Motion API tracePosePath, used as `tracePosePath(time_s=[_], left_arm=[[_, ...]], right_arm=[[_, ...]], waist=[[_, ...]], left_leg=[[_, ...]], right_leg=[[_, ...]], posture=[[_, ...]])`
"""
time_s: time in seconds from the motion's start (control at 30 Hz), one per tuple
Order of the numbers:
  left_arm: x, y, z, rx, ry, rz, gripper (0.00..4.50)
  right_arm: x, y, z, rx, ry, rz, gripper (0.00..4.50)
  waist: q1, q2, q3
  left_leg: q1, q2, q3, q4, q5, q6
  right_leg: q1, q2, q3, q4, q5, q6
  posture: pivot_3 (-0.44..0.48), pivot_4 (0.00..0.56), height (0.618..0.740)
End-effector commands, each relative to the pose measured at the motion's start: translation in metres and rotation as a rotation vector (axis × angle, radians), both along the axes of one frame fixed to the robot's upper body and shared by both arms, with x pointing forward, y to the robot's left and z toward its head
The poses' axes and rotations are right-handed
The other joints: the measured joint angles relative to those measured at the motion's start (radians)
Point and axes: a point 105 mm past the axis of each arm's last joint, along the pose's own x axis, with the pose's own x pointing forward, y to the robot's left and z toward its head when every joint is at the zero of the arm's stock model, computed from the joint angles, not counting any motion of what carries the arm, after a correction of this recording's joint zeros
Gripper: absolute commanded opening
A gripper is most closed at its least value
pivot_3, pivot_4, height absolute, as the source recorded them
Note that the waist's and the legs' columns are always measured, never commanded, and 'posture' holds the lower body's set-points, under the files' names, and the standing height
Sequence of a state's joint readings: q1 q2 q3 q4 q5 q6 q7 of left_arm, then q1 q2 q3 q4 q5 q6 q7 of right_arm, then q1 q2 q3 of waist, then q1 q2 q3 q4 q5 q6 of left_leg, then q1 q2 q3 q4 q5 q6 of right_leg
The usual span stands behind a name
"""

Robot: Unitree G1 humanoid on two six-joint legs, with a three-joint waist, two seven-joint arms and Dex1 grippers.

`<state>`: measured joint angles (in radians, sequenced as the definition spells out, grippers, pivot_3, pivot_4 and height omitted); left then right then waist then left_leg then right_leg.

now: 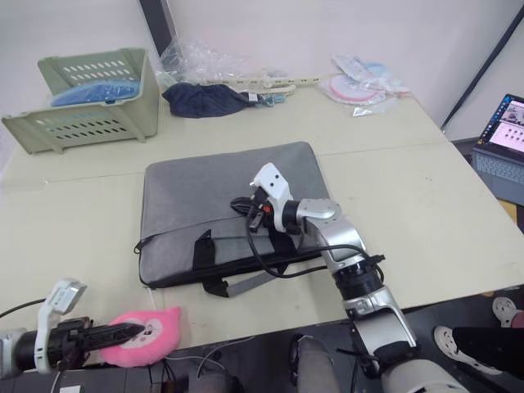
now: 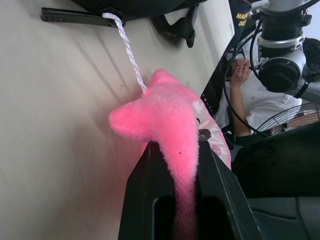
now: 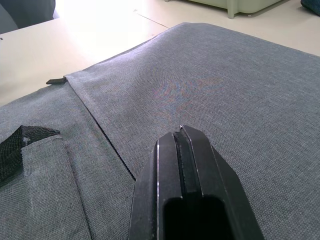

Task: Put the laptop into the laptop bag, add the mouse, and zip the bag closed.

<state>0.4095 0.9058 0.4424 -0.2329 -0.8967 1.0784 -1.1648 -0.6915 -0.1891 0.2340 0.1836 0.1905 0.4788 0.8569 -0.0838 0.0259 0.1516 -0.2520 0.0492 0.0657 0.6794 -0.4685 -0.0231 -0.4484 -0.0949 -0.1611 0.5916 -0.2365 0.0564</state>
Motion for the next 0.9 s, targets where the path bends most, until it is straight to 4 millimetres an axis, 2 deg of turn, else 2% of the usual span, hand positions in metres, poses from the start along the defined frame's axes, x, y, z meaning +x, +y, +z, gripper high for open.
tracePosePath(time_s=[0.03, 0.13, 0.9], left_arm=[[-0.004, -0.016, -0.002, -0.029, 0.004, -0.065, 0.02], [-0.003, -0.026, -0.005, -0.038, 0.001, -0.096, 0.02], [0.007, -0.056, -0.011, -0.093, -0.044, -0.134, 0.02]], right_arm=[[-0.008, -0.003, -0.048, -0.096, 0.166, -0.013, 0.0], [-0.008, -0.003, -0.048, -0.095, 0.167, -0.012, 0.0], [-0.01, 0.001, -0.048, -0.089, 0.164, -0.007, 0.0]], waist=[[0.0, 0.0, 0.0], [0.0, 0.0, 0.0], [0.002, 0.002, -0.001]], left_leg=[[0.0, 0.0, 0.0, 0.0, 0.0, 0.0], [0.0, 0.0, 0.0, 0.0, 0.0, 0.0], [0.002, 0.0, 0.0, 0.001, 0.0, 0.0]], right_leg=[[0.0, 0.0, 0.0, 0.0, 0.0, 0.0], [0.0, 0.0, 0.0, 0.0, 0.0, 0.0], [0.002, -0.001, 0.001, 0.0, 0.0, 0.0]], posture=[[0.0, 0.15, 0.74], [0.0, 0.15, 0.74], [0.0, 0.15, 0.74]])
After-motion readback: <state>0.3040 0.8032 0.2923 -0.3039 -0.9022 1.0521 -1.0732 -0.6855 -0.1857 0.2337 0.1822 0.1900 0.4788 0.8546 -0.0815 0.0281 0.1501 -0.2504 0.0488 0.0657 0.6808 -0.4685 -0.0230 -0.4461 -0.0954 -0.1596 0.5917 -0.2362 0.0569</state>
